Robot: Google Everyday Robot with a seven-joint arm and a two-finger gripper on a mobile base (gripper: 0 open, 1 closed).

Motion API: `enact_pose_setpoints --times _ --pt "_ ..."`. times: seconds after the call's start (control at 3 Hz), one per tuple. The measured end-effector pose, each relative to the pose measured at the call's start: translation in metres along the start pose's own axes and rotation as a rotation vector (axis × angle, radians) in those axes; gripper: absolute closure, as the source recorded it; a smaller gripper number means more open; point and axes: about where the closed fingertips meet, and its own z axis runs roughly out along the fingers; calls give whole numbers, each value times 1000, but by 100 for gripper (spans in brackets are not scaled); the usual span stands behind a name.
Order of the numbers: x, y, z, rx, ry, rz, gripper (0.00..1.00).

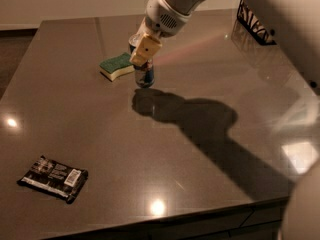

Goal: Move redbull can near sponge

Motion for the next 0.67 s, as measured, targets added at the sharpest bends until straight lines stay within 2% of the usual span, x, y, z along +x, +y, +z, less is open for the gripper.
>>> enact_pose_setpoints --times 0.33,0.67 --pt "-16 -24 18 -4 -18 5 100" --pt "-28 -38 35 -9 -26 2 83"
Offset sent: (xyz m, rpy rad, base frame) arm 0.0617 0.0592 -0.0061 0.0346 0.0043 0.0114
